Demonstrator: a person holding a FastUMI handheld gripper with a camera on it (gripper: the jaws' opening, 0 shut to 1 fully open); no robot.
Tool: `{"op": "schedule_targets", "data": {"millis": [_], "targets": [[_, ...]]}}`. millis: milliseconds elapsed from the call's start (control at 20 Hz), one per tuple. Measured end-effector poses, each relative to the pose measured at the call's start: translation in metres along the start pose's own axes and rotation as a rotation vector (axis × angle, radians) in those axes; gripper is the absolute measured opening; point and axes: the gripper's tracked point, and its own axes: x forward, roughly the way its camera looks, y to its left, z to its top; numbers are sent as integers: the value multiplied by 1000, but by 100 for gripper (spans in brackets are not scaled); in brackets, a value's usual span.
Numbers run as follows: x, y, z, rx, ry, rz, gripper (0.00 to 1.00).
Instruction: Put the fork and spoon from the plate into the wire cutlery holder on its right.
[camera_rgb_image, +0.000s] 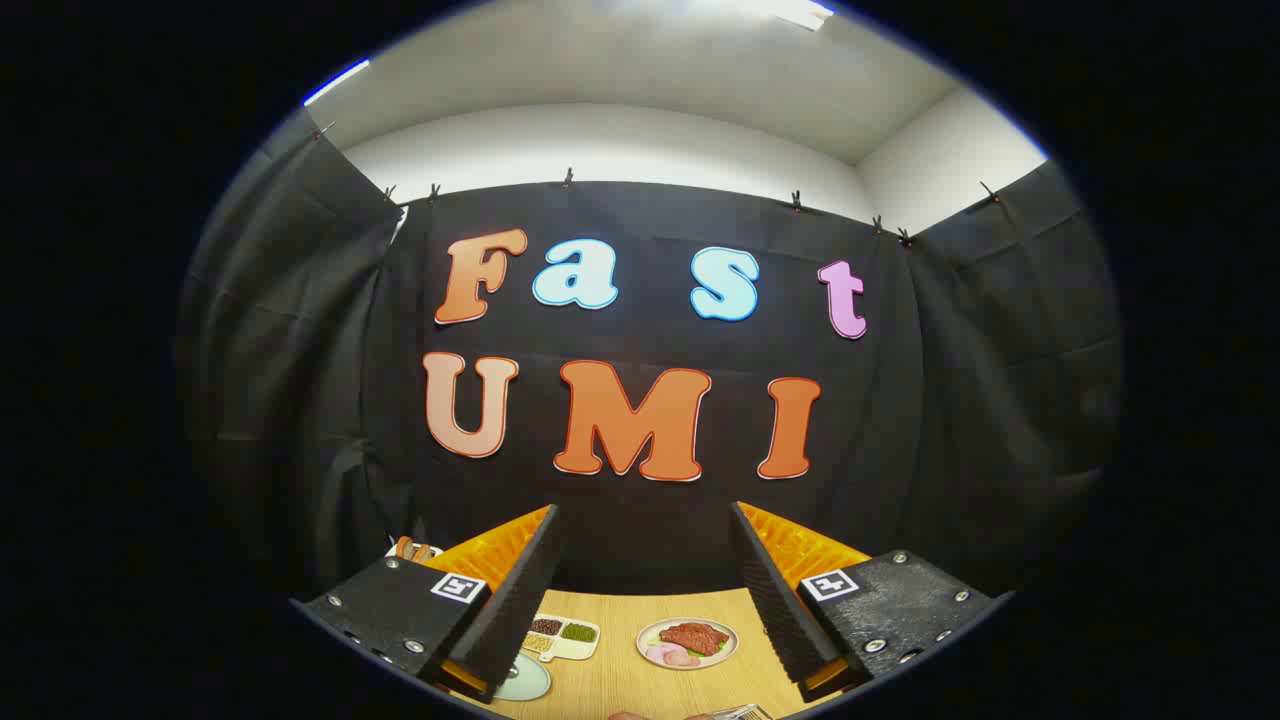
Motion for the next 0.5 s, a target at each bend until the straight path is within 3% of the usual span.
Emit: {"op": "schedule_targets", "data": {"millis": [500], "targets": [[9,35,33,-9,-68,43,99]]}}
